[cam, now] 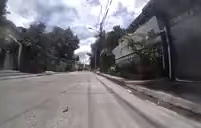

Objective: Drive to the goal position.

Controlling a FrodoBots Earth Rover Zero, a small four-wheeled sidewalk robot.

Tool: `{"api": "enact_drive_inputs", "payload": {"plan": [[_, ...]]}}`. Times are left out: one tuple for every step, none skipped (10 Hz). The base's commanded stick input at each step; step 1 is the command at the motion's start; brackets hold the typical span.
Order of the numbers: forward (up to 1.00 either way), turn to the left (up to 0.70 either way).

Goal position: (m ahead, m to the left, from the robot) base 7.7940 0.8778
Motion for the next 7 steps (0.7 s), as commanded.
{"api": "enact_drive_inputs", "payload": {"plan": [[0.50, 0.00], [0.50, 0.00], [0.50, 0.00], [0.50, 0.00], [0.50, 0.00], [0.50, 0.00], [0.50, 0.00]]}}
